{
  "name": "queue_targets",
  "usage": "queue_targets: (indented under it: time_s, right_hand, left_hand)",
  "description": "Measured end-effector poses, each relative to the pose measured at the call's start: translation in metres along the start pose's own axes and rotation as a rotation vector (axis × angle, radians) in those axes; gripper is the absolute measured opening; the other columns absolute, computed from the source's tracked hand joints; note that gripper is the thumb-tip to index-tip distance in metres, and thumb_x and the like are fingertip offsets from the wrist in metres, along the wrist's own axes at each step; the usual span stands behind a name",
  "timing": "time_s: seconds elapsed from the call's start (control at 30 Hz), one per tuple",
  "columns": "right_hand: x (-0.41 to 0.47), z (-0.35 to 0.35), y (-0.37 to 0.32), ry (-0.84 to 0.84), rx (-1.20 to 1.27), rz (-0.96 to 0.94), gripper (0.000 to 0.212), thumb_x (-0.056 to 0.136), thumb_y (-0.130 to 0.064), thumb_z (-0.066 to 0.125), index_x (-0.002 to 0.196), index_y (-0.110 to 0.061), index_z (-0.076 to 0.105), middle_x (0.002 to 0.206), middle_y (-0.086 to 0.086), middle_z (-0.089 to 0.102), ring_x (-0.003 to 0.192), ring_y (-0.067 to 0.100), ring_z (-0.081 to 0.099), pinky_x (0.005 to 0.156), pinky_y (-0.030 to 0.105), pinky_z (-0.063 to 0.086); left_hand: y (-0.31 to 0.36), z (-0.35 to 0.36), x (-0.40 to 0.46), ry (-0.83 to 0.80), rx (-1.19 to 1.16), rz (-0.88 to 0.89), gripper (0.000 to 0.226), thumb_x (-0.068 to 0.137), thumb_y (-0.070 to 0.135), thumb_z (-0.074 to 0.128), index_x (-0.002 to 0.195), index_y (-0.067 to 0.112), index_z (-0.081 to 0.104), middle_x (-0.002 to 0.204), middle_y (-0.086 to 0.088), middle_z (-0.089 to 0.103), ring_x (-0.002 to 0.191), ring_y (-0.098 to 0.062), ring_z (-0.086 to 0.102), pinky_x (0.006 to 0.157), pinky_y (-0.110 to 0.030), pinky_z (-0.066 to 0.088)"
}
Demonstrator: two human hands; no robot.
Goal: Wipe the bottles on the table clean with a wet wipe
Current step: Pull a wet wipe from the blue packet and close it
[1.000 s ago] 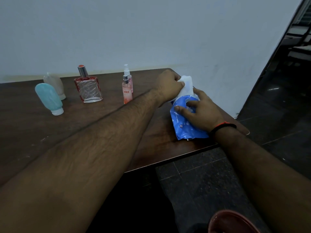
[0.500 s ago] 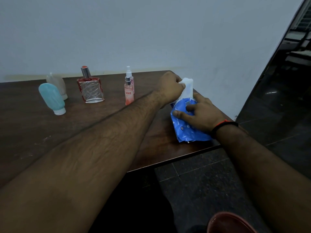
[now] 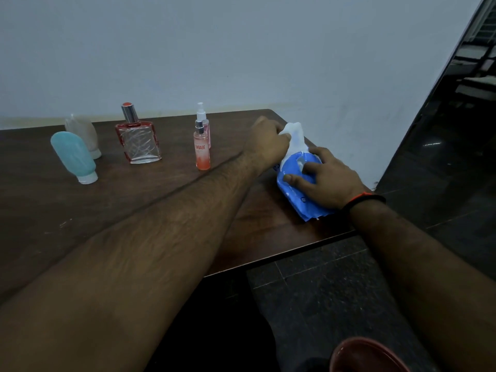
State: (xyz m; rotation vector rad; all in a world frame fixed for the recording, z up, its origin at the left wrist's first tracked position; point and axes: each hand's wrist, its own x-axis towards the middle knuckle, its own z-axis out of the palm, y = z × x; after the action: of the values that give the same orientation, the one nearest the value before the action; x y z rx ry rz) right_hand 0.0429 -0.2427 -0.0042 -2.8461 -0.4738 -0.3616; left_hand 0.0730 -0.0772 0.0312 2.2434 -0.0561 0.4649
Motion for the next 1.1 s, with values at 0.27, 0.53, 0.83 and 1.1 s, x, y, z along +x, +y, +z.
queue_targets:
  time_s: [0.27,0.53,0.83,1.1]
  right_hand:
    - [-0.003,0.012,0.009,0.409,0.093,-0.036,0.04,0.082,-0.057,0.068,0.083,-0.018,0.071,0.131,0.0,0.057,0.101,0.025,0.064,0.076,0.035,0.05]
    - [-0.002,0.001,0.012,0.679,0.494,0.25,0.036,0.076,-0.02,0.042,0.1,-0.015,0.068,0.105,0.002,0.069,0.097,0.02,0.063,0.082,0.035,0.05]
    - [-0.002,0.002,-0.012,0.386,0.452,0.057,0.05,0.077,-0.022,0.039,0.118,-0.016,0.068,0.115,0.004,0.069,0.111,0.024,0.055,0.087,0.019,0.034]
    - [0.011,0.001,-0.058,0.1,0.948,0.02,0.059,0.08,-0.013,0.062,0.136,-0.029,0.053,0.137,-0.01,0.055,0.127,0.007,0.049,0.107,0.03,0.043]
  left_hand:
    - [0.011,-0.003,-0.015,-0.101,-0.128,0.088,0.061,0.101,0.048,0.045,0.073,-0.003,0.064,0.077,-0.005,0.057,0.067,-0.014,0.054,0.057,-0.014,0.037]
    - [-0.011,0.01,-0.025,-0.349,0.294,0.435,0.042,0.097,0.037,0.047,0.084,0.005,0.069,0.093,0.002,0.043,0.095,-0.016,0.041,0.092,-0.036,0.04]
    - [-0.023,-0.023,-0.029,-0.15,0.171,0.416,0.025,0.083,0.011,0.064,0.105,0.014,0.076,0.093,0.002,0.044,0.087,-0.012,0.048,0.073,-0.02,0.034]
    - [-0.048,-0.081,-0.044,-0.198,-0.365,0.095,0.027,0.074,-0.006,0.073,0.078,0.02,0.077,0.095,0.004,0.065,0.096,-0.018,0.066,0.087,-0.026,0.054]
